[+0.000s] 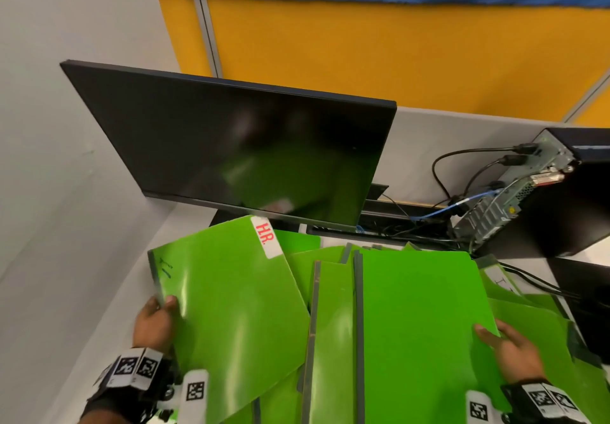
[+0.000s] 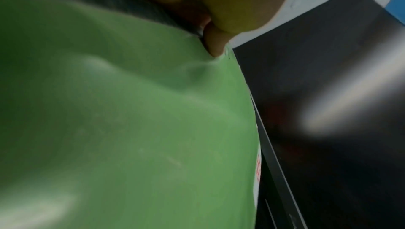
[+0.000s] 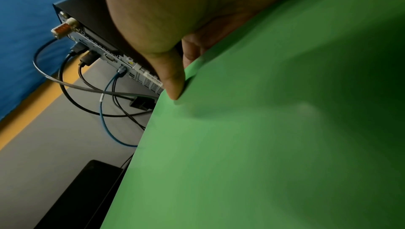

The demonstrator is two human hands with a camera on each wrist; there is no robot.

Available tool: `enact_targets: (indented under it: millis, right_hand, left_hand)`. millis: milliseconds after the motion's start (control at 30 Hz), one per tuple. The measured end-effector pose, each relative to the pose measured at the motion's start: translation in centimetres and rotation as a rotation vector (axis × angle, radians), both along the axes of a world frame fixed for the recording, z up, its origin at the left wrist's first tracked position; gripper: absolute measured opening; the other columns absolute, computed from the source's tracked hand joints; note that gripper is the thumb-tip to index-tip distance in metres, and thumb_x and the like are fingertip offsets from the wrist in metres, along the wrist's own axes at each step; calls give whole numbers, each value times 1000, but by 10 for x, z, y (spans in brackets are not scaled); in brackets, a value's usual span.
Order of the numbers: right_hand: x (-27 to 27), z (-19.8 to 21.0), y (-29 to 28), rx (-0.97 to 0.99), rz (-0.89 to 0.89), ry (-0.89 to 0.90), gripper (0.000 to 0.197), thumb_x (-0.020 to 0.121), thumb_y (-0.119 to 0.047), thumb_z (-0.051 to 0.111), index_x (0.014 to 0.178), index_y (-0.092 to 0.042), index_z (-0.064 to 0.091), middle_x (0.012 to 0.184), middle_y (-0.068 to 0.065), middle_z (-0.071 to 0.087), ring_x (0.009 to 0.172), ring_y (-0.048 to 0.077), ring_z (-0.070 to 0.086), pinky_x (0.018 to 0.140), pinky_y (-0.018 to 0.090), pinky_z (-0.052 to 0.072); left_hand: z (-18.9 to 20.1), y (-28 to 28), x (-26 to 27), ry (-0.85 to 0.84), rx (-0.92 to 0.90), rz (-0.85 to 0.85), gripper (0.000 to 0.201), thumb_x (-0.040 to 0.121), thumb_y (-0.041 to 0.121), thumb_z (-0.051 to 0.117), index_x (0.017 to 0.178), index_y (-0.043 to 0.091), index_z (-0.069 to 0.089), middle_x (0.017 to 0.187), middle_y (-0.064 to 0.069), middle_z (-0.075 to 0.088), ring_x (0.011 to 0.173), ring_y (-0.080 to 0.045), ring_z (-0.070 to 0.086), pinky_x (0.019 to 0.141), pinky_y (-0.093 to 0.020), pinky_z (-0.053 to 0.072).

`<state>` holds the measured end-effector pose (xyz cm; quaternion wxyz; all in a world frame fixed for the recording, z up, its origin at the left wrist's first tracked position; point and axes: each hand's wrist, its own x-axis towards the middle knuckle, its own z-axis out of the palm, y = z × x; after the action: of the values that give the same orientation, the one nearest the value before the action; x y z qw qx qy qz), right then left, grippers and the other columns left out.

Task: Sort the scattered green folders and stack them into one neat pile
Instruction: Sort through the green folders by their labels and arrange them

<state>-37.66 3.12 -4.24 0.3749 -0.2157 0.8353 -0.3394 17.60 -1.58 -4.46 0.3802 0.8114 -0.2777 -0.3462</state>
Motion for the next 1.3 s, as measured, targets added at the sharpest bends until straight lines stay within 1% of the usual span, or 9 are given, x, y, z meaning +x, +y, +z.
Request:
enact_targets:
  millis: [200, 367, 467, 533, 667, 800, 1100, 1200, 1300]
  right_hand:
    - [-35, 5, 10, 19, -54, 106, 58, 79, -26, 70, 131, -10, 51, 138, 17, 49, 123, 36, 46, 103, 43, 33]
    - [-58, -1, 28, 88, -49, 203, 56, 83, -31, 65, 131, -7, 51, 136, 21, 50, 120, 39, 48, 104, 47, 34]
    - [-65, -3, 36, 86, -72, 223, 53, 82, -34, 65, 128, -10, 55, 133, 21, 53, 115, 39, 51, 100, 47, 37]
    - [-71, -4, 39, 96, -53, 226, 52, 79, -39, 65, 124, -13, 58, 127, 19, 57, 108, 38, 55, 96, 46, 41]
    - [-82, -5, 46, 105, -77, 234, 49, 83, -35, 64, 126, -12, 57, 127, 20, 57, 108, 38, 55, 85, 38, 38]
    - [-92, -11, 61, 98, -120, 221, 43, 82, -34, 64, 117, -10, 63, 114, 20, 64, 96, 35, 59, 90, 39, 43]
    - [-106, -17, 77, 45, -204, 137, 42, 87, -23, 63, 123, -4, 55, 113, 16, 60, 96, 30, 55, 88, 39, 41]
    - [-106, -15, 76, 13, -192, 119, 31, 88, -22, 62, 116, -10, 58, 107, 12, 60, 92, 26, 53, 87, 36, 41]
    - [-103, -8, 70, 29, -189, 132, 12, 86, -24, 64, 96, -23, 58, 99, 14, 61, 88, 29, 55, 88, 37, 41]
  left_hand:
    - [-31, 5, 41, 211, -49, -3, 30, 86, 33, 56, 105, 10, 60, 104, -19, 67, 93, -34, 62, 92, -48, 46]
    - [-22, 3, -67, 70, 1, -298, 17, 91, 0, 53, 78, 9, 58, 89, -21, 63, 79, -21, 58, 78, -32, 45]
    - [-31, -5, -128, 38, 78, -381, 28, 92, 7, 53, 114, -10, 54, 118, -30, 57, 109, -39, 55, 95, -39, 38]
    - [-28, -7, -156, 37, 133, -440, 47, 95, 19, 50, 135, -4, 41, 136, -23, 48, 125, -37, 47, 105, -39, 34]
    - [-24, -10, -196, 64, 171, -581, 62, 92, 31, 55, 142, 4, 29, 145, -15, 40, 132, -31, 41, 107, -34, 32]
    - [-22, -13, -214, 75, 205, -672, 80, 80, 39, 69, 142, 14, 26, 146, -9, 41, 130, -29, 44, 105, -36, 38]
    - [-25, -14, -233, 106, 167, -653, 84, 72, 14, 79, 141, 11, 31, 142, -7, 42, 131, -26, 41, 106, -33, 36]
    - [-27, -13, -233, 226, 187, -575, 67, 72, 9, 78, 127, 10, 41, 124, -8, 51, 118, -27, 49, 97, -31, 40]
    - [-31, -12, -223, 284, 186, -589, 80, 51, 32, 87, 118, 9, 50, 119, -4, 60, 114, -26, 56, 101, -36, 43]
